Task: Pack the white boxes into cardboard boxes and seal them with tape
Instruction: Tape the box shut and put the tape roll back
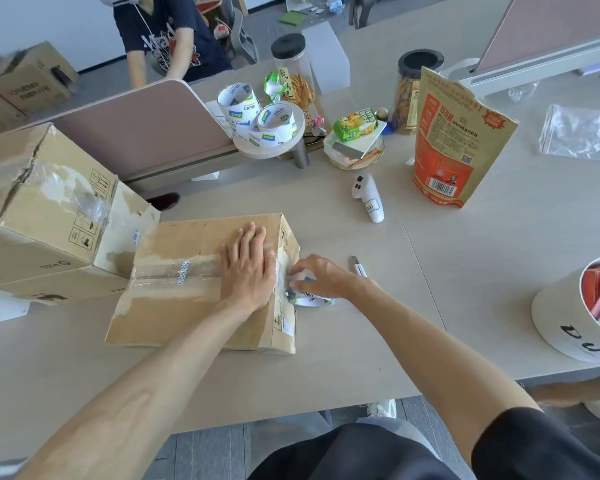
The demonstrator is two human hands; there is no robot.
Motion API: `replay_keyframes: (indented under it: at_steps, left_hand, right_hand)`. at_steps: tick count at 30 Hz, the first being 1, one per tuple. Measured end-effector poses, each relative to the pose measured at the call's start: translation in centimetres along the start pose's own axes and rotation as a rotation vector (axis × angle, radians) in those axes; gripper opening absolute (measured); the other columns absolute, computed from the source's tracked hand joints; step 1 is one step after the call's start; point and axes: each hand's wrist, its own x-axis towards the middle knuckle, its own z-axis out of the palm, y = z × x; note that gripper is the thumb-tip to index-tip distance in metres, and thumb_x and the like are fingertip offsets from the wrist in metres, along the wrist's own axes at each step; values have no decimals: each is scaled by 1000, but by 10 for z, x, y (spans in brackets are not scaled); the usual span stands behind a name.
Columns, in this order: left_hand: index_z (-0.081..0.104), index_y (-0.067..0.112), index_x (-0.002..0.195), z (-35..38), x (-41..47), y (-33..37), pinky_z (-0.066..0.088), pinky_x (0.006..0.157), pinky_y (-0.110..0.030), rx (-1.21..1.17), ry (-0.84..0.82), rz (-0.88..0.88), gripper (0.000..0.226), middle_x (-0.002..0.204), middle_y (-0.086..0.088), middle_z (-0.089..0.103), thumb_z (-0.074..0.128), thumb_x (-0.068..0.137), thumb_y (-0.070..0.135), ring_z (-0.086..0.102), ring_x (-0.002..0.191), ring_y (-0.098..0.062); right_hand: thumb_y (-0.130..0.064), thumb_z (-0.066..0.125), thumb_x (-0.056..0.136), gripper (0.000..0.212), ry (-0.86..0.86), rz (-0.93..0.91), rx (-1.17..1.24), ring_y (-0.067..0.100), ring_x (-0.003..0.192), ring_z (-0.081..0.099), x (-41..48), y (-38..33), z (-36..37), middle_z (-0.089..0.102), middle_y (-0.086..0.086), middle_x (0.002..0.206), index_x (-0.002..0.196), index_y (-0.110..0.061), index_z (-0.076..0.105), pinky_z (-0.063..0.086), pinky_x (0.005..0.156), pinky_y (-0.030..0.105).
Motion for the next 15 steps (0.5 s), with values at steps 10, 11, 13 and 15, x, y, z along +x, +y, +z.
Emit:
replay_keyframes:
  at_steps: [10, 11, 13, 15]
  left_hand:
    - [21, 21, 153, -2, -1, 0, 2, 120, -49, -31, -8, -23, 73, 163, 3, 10, 12, 87, 51, 3, 150, -18]
    - [19, 23, 153, -3, -1, 1, 0, 120, -48, -35, -25, -31, 75, 163, 4, 8, 17, 86, 55, 1, 149, -17]
    - [14, 23, 154, -7, 0, 1, -5, 120, -46, -32, -78, -34, 84, 163, 5, 3, 34, 80, 60, -3, 149, -16]
    - [9, 23, 154, -11, 2, 5, -6, 119, -49, -18, -136, -42, 94, 163, 5, -2, 50, 75, 56, -7, 149, -17]
  right_hand:
    - [-27, 73, 83, 9, -39, 62, 228, 13, 117, 55, 12, 10, 2, 62, -7, 103, 90, -30, 69, 45, 102, 33]
    - [-27, 74, 82, 10, -52, 66, 207, 14, 118, 55, 14, 9, 2, 62, -7, 104, 86, -33, 68, 45, 104, 36]
    - [-27, 73, 81, 13, -58, 82, 172, 13, 116, 56, 17, 7, 2, 62, -6, 104, 80, -38, 65, 45, 104, 38]
    - [-25, 70, 80, 15, -54, 88, 148, 11, 110, 57, 16, 3, 0, 63, -6, 102, 77, -37, 63, 47, 103, 38]
